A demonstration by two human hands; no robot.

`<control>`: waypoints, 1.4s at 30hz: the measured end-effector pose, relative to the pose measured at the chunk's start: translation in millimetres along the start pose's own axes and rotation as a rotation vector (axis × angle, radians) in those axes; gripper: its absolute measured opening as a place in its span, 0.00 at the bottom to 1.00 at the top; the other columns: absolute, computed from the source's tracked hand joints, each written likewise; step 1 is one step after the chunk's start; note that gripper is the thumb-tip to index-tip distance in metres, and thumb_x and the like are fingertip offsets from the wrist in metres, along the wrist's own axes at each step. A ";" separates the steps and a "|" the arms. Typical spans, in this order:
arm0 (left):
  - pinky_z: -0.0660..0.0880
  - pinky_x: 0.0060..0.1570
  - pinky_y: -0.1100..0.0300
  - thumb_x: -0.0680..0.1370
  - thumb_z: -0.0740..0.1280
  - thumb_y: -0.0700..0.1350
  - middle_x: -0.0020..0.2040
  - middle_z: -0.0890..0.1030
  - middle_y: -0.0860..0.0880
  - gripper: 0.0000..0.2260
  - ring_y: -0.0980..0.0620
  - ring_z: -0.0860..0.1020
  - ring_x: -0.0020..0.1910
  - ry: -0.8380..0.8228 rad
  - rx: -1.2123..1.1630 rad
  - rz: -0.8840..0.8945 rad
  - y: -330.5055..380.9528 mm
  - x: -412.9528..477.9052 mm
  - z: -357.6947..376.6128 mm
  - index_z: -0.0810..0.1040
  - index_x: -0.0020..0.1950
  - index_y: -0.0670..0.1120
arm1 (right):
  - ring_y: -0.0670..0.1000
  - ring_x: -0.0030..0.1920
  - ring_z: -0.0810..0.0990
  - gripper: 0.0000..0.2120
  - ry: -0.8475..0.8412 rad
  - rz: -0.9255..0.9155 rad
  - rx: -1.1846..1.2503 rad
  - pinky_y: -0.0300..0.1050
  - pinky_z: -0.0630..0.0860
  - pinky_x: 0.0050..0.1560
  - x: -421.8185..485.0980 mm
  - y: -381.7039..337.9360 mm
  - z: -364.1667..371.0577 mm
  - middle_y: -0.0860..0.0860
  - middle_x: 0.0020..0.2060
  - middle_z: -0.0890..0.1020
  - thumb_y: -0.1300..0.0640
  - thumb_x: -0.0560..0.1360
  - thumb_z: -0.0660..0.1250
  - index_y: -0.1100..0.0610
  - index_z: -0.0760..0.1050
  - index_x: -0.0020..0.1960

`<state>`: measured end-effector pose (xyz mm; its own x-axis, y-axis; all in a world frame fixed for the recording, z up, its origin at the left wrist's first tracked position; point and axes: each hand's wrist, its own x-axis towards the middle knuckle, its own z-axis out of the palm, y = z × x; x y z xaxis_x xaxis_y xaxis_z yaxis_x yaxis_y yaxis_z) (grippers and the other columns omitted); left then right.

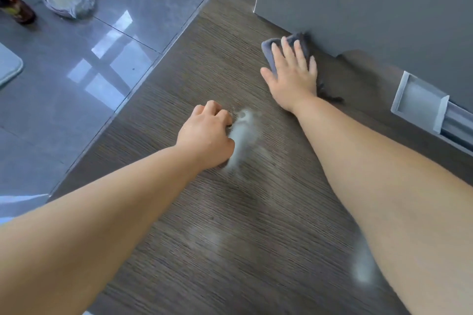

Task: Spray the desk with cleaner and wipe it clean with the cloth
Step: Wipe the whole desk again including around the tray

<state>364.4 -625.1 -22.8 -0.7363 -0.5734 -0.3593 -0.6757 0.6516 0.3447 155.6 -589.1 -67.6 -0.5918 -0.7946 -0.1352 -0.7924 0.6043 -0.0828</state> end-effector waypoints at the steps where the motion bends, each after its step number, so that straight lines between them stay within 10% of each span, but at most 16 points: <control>1: 0.65 0.62 0.57 0.75 0.62 0.46 0.67 0.65 0.50 0.18 0.47 0.63 0.65 -0.003 0.003 0.006 -1.1 0.1 -0.9 0.70 0.65 0.49 | 0.52 0.77 0.43 0.29 0.004 0.000 -0.003 0.59 0.43 0.73 -3.2 -14.7 1.2 0.49 0.78 0.46 0.41 0.81 0.47 0.51 0.47 0.78; 7: 0.59 0.66 0.60 0.75 0.61 0.45 0.71 0.60 0.49 0.21 0.45 0.61 0.67 -0.069 0.077 0.127 -9.5 -4.3 2.3 0.66 0.68 0.47 | 0.52 0.77 0.47 0.32 -0.084 -0.566 -0.044 0.57 0.43 0.74 -41.3 2.8 0.9 0.49 0.77 0.51 0.38 0.77 0.44 0.50 0.53 0.77; 14: 0.62 0.62 0.61 0.75 0.61 0.42 0.69 0.65 0.51 0.18 0.46 0.62 0.67 -0.014 -0.058 0.119 -13.6 -6.0 1.7 0.71 0.65 0.48 | 0.52 0.77 0.41 0.29 -0.016 -0.005 0.017 0.60 0.42 0.73 19.4 -44.4 0.2 0.48 0.78 0.45 0.41 0.81 0.46 0.50 0.46 0.78; 20: 0.67 0.56 0.58 0.74 0.62 0.39 0.56 0.76 0.48 0.12 0.43 0.71 0.57 0.228 -0.193 0.056 -26.0 -28.0 5.7 0.80 0.54 0.47 | 0.52 0.76 0.50 0.30 -0.070 -0.617 -0.034 0.57 0.46 0.73 -49.0 -13.3 1.9 0.49 0.77 0.55 0.39 0.77 0.48 0.51 0.56 0.76; 26: 0.69 0.58 0.53 0.73 0.60 0.39 0.57 0.74 0.49 0.14 0.44 0.68 0.58 0.178 -0.159 0.005 -25.8 -45.3 15.4 0.77 0.57 0.47 | 0.52 0.77 0.43 0.29 0.034 0.071 0.025 0.59 0.42 0.73 -23.3 -36.3 8.8 0.49 0.78 0.47 0.41 0.81 0.47 0.51 0.48 0.78; 33: 0.72 0.47 0.52 0.74 0.60 0.39 0.48 0.76 0.47 0.07 0.44 0.71 0.51 0.227 -0.193 -0.053 -17.2 -68.0 28.2 0.79 0.43 0.44 | 0.53 0.75 0.56 0.26 -0.018 -0.661 -0.003 0.57 0.49 0.73 -128.0 -18.1 22.1 0.50 0.75 0.60 0.45 0.78 0.50 0.51 0.62 0.75; 39: 0.67 0.45 0.56 0.66 0.56 0.44 0.50 0.78 0.46 0.16 0.40 0.73 0.52 0.272 -0.126 -0.059 -13.6 -91.2 41.1 0.80 0.46 0.45 | 0.54 0.77 0.46 0.29 0.075 0.085 0.028 0.61 0.45 0.74 -108.1 -14.9 19.5 0.50 0.78 0.50 0.42 0.80 0.46 0.51 0.51 0.78; 42: 0.71 0.48 0.52 0.65 0.52 0.48 0.51 0.78 0.45 0.21 0.38 0.74 0.53 0.282 -0.071 -0.098 -16.4 -109.7 48.4 0.79 0.49 0.45 | 0.56 0.77 0.49 0.30 0.102 -0.035 0.066 0.63 0.46 0.72 -152.5 -72.7 32.6 0.53 0.77 0.52 0.41 0.79 0.48 0.54 0.53 0.77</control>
<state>458.1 -548.9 -31.1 -0.6422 -0.7533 -0.1423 -0.7373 0.5562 0.3834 308.3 -509.9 -73.2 -0.5783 -0.8153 -0.0297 -0.8037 0.5755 -0.1513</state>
